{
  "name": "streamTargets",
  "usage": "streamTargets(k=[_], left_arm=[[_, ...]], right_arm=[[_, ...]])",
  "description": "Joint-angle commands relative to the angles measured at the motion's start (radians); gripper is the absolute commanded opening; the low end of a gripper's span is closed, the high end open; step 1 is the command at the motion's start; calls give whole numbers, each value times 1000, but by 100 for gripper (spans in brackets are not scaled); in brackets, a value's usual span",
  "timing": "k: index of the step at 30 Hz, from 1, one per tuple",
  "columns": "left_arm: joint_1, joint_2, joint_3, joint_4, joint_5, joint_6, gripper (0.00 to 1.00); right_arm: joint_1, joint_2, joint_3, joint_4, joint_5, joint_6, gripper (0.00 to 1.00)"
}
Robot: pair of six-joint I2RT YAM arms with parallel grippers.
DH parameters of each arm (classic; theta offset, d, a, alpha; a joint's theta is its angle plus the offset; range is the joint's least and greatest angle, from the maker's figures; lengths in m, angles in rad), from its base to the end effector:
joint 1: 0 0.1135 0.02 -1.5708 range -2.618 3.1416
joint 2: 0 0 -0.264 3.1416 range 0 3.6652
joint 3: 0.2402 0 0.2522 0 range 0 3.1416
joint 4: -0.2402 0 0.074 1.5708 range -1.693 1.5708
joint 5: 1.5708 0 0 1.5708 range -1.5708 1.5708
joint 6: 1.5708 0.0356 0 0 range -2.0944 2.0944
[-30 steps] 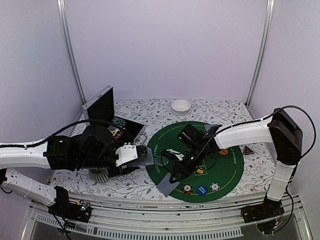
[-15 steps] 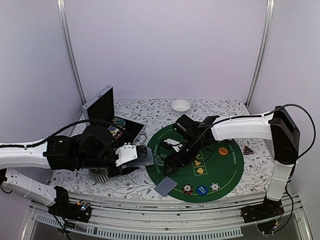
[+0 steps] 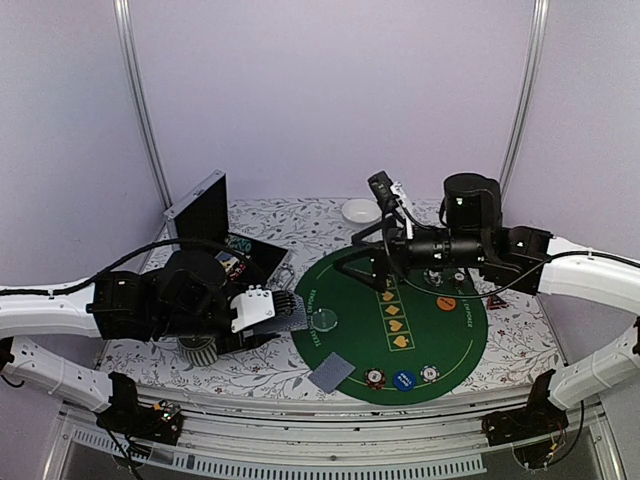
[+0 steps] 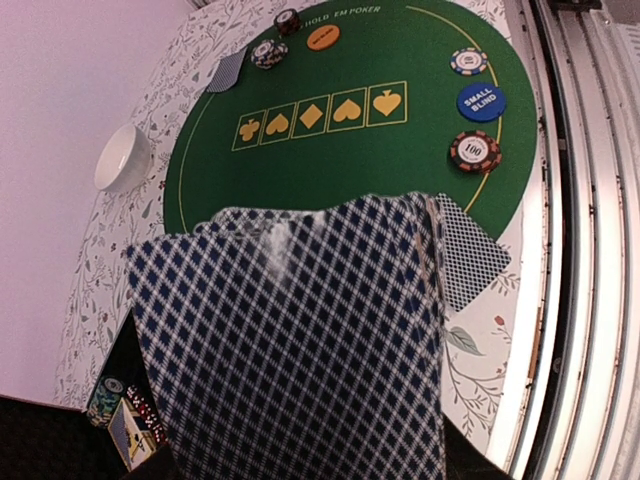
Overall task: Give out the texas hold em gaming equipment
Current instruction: Pick up the poker card from the face-down deck piles.
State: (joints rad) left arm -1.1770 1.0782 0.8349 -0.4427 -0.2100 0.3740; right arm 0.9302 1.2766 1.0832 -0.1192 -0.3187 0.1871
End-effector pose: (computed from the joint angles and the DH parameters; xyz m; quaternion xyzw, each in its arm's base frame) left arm 0.0957 -0.2110 0.2764 0.5972 0.6732 -0.0792 0.4289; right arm 0.1691 0.2455 0.3448 -0.3768 0.7099 0.4167 0.4246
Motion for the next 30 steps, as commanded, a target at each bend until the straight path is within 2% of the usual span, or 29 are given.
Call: streamTargets(k=[1,6,16,20,30], left_arm=[[17,0,-7,30,6,5,55],[16,1,-6,32,4,5,55],[16,-3,-7,31,4,5,55],[17,-10,-8,33,6,6,55],[17,-19,-9,33,4,7,55]], right_arm=[[36,126,-44,269,-185,138,99],[94,252,1,259,-187,168,99],[113,442,117,263,-273,211,94],[112,464,118,227,-225,229,93],[105,432,118,63,-115,241,80]])
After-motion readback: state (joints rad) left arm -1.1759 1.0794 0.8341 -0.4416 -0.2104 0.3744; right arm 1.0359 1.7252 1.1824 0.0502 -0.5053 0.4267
